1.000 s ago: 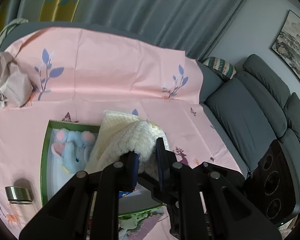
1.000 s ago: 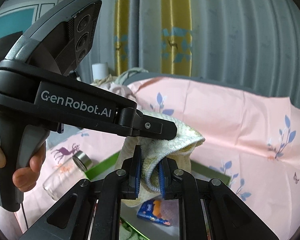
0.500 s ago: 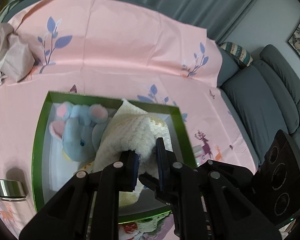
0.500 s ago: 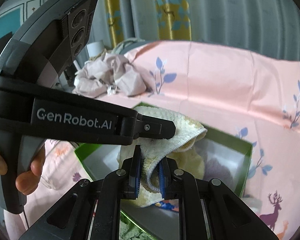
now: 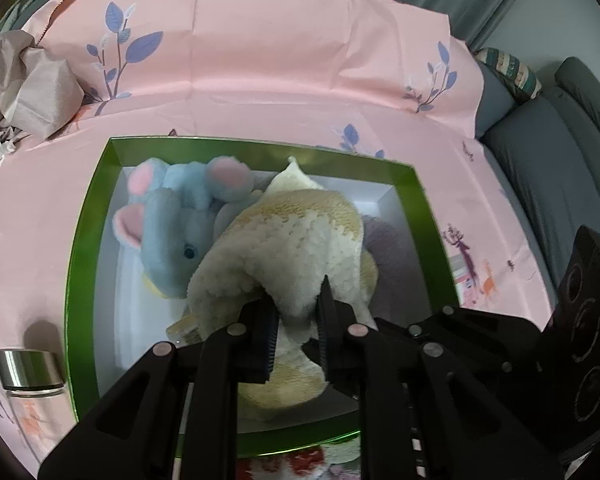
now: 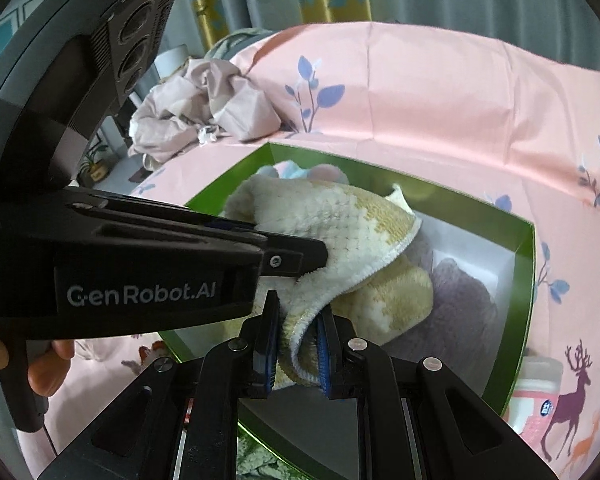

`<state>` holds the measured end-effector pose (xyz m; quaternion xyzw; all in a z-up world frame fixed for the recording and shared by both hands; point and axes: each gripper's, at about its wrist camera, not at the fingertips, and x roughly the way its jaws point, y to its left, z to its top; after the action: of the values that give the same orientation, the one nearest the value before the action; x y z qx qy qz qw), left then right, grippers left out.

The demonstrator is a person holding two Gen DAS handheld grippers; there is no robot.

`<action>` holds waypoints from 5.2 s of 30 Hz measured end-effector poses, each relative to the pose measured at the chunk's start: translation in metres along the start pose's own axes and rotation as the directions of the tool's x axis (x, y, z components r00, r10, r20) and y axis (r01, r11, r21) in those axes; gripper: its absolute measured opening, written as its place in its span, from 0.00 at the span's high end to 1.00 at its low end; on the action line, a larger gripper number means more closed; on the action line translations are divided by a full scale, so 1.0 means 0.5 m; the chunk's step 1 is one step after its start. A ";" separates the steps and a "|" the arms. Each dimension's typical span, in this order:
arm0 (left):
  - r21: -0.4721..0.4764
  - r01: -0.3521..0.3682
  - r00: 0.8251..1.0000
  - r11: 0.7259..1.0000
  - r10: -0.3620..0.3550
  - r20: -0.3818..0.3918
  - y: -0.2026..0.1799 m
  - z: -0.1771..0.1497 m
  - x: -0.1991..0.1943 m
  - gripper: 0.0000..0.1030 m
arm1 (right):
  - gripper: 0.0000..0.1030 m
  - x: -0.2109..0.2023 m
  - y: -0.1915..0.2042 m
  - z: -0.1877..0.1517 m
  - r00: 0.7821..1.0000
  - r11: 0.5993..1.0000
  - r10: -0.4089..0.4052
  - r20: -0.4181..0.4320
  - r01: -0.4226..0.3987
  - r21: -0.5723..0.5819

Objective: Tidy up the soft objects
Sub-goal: 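Lower the towel into the box and open the right gripper, then move the right gripper to the grey and mauve towel pile, then grasp the grey and mauve towels with the right gripper and lift, then carry the towels over the green box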

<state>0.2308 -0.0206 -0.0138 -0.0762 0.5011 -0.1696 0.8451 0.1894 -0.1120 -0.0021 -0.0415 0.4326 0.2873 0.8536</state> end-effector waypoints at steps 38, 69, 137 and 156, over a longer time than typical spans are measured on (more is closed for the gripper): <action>-0.044 -0.095 0.995 0.995 0.096 0.027 -0.009 -0.087 -0.104 0.11 | 0.28 -0.150 0.015 -0.058 0.978 0.981 -0.180 0.103 0.171 0.098; -0.176 0.112 0.989 0.978 -0.091 0.119 0.033 -0.350 -0.187 0.01 | 0.26 -0.229 0.019 -0.293 0.995 0.961 -0.066 0.075 0.043 0.274; -0.061 0.187 0.968 0.980 -0.174 0.180 -0.038 -0.444 -0.223 0.88 | 0.79 -0.213 0.127 -0.298 0.941 0.939 0.283 0.185 -0.311 0.149; 0.062 0.134 0.934 0.989 -0.146 0.326 -0.072 -0.358 -0.332 0.88 | 0.79 -0.305 0.171 -0.205 0.935 0.979 0.166 0.313 -0.193 0.057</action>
<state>-0.0062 0.0137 0.0462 -0.1226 0.3428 -0.2239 0.9040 0.0007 -0.1429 0.0656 0.0805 0.3091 0.3480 0.8814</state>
